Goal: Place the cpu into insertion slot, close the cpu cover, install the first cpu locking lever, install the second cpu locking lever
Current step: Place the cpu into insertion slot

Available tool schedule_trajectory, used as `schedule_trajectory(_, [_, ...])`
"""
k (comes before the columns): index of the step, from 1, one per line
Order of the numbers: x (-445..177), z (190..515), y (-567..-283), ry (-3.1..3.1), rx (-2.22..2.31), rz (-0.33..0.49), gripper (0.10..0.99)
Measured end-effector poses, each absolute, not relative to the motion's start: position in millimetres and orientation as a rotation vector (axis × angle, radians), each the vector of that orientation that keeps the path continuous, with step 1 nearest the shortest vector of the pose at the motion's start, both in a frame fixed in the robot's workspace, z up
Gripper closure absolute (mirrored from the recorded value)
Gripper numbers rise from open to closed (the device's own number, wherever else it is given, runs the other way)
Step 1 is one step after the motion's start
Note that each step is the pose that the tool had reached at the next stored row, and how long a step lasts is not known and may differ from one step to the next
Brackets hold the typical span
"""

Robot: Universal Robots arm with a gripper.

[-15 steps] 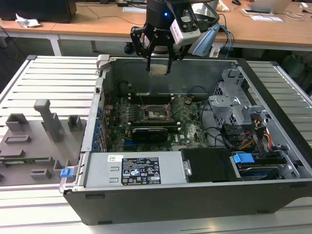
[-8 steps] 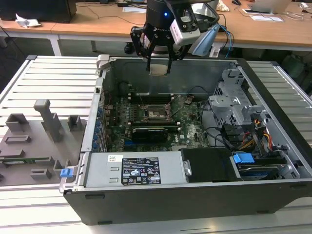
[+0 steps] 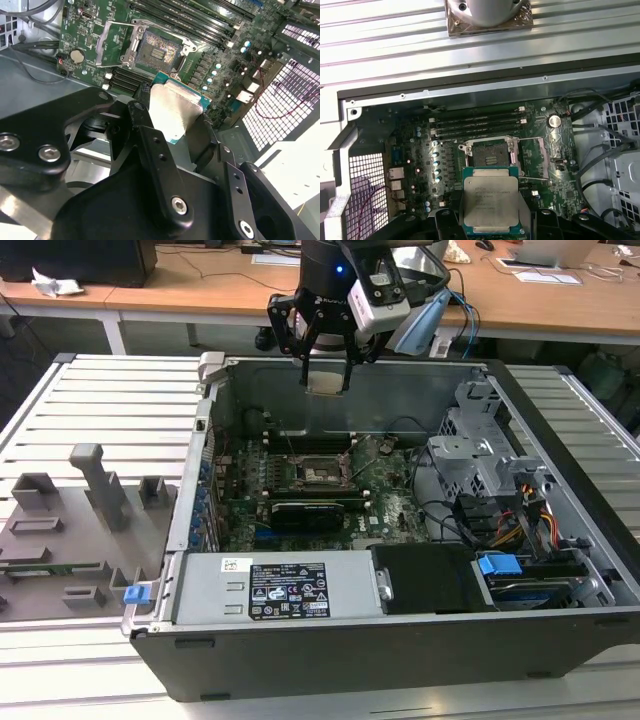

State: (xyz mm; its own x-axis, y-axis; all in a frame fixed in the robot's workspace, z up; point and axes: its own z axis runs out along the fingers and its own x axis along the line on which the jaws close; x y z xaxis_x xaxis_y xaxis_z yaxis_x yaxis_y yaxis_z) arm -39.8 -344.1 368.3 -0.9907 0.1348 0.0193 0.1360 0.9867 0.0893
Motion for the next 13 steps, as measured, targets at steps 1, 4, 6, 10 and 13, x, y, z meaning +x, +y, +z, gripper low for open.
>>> schedule_trajectory(1, [-39.8,368.2,-344.1,-3.118,-0.214,-0.142,0.557])
schedule_trajectory(4, [-39.8,368.2,-344.1,-3.118,-0.221,-0.142,0.557])
schedule_trajectory(6, [-39.8,368.2,-344.1,-3.117,-0.224,-0.142,0.557])
schedule_trajectory(10, [-39.8,368.2,-344.1,-3.117,-0.233,-0.142,0.557])
schedule_trajectory(13, [-39.8,368.2,-344.1,-3.117,-0.237,-0.142,0.557])
